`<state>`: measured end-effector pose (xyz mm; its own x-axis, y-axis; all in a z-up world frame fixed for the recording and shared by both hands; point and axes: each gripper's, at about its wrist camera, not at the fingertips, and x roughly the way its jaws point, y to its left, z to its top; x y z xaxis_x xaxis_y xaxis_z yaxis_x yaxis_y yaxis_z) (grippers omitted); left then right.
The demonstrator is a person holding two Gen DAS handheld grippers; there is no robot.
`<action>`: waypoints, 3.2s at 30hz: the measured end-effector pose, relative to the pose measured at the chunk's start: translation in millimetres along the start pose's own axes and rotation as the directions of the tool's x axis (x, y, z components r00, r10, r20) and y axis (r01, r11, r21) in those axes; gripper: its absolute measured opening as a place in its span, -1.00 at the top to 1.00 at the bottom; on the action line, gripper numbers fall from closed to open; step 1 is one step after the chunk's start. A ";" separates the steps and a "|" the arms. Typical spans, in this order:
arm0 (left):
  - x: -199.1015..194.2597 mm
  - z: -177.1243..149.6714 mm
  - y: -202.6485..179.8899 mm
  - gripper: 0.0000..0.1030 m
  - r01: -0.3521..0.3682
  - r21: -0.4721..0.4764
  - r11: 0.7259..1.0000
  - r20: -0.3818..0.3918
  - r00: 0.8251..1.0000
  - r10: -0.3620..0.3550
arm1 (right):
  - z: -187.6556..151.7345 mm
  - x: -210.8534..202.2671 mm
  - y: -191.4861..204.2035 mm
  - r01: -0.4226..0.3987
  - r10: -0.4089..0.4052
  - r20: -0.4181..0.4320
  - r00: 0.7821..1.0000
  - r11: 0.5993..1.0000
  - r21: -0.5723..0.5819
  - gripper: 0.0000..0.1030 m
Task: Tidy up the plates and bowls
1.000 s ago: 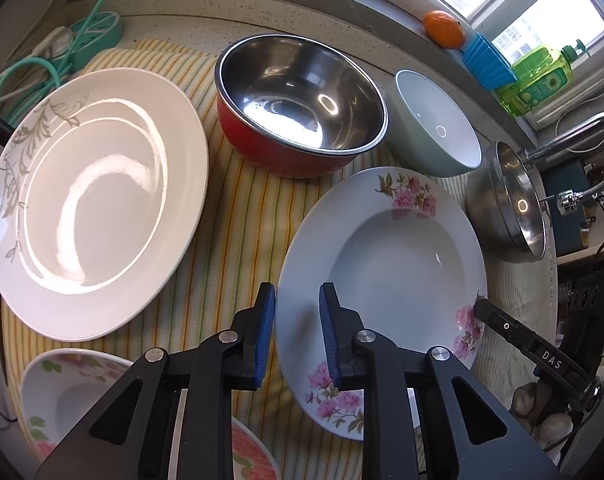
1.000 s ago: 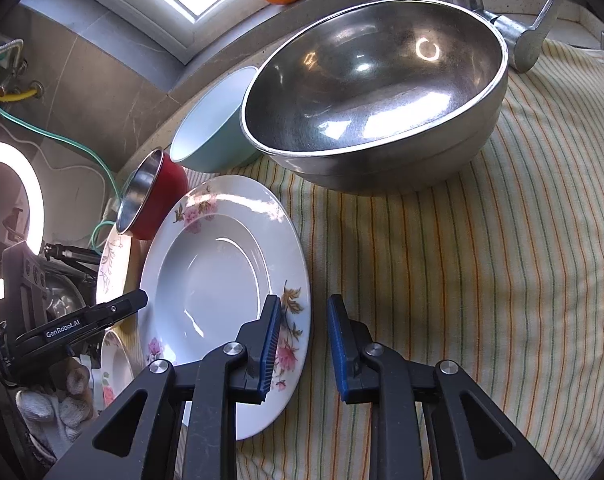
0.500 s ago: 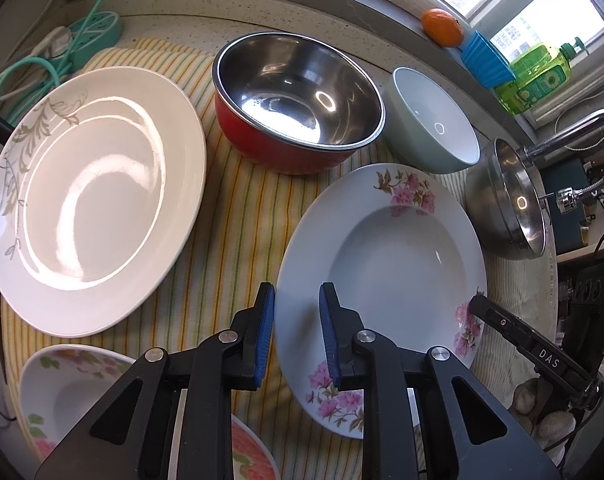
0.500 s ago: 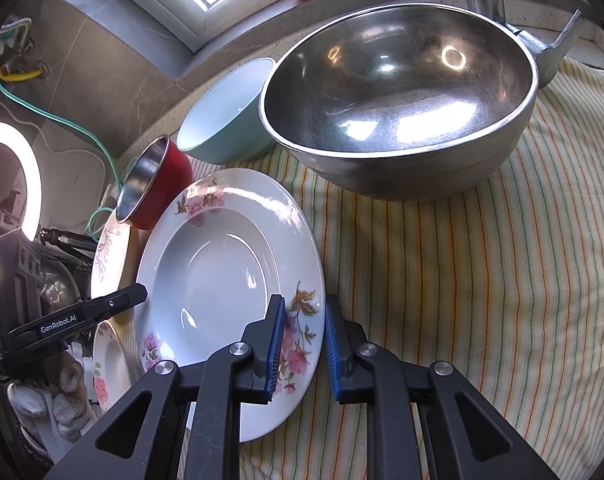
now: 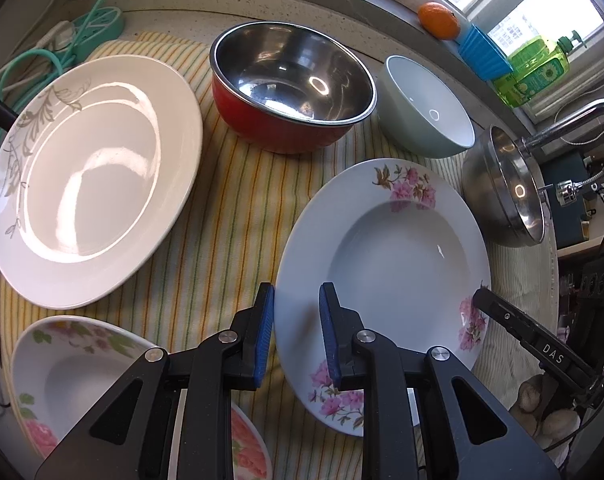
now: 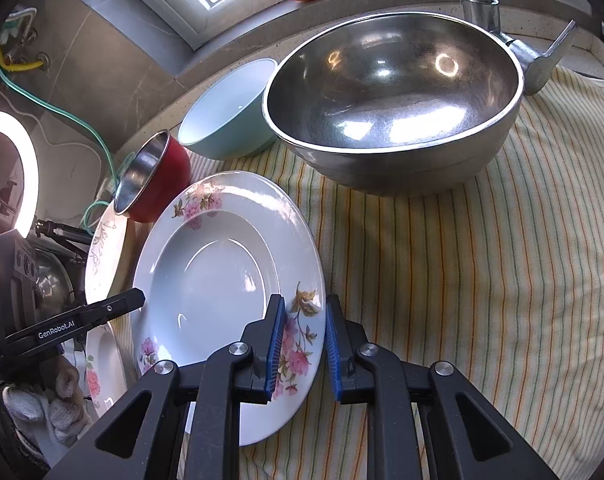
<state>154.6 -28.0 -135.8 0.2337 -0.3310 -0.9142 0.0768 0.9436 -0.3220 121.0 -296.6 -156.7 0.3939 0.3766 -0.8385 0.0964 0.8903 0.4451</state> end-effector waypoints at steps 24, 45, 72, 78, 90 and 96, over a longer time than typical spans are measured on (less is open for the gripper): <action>-3.3 -42.5 -22.0 0.60 -0.006 0.029 1.000 -0.025 1.000 0.006 | -38.7 -25.2 -17.8 0.018 -0.018 0.005 1.000 1.000 0.007 0.65; -7.6 -67.3 -29.4 0.60 -0.006 0.031 0.999 -0.032 0.999 0.007 | -55.2 -33.2 -20.8 0.020 -0.020 0.000 1.000 1.000 0.009 0.64; -9.7 -82.2 -30.1 0.60 -0.006 0.048 0.999 -0.037 0.999 0.008 | -71.9 -41.7 -26.9 0.022 -0.022 -0.003 1.000 1.000 0.018 0.64; -9.5 -81.9 -30.7 0.60 -0.008 0.050 0.999 -0.038 0.999 0.010 | -72.0 -40.9 -25.0 0.023 -0.023 -0.004 1.000 1.000 0.021 0.64; -8.9 -81.0 -31.4 0.60 -0.009 0.057 0.998 -0.037 0.999 0.011 | -76.4 -42.6 -23.1 0.025 -0.025 -0.011 1.000 0.999 0.031 0.64; -9.2 -81.0 -31.4 0.60 -0.009 0.056 0.998 -0.037 0.999 0.011 | -76.3 -43.0 -23.0 0.026 -0.025 -0.012 1.000 0.999 0.032 0.64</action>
<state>71.6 -55.0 -137.1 0.1982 -0.3209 -0.9261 0.1287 0.9452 -0.3000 32.1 -313.7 -154.9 0.3805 0.3567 -0.8532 0.1359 0.8910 0.4332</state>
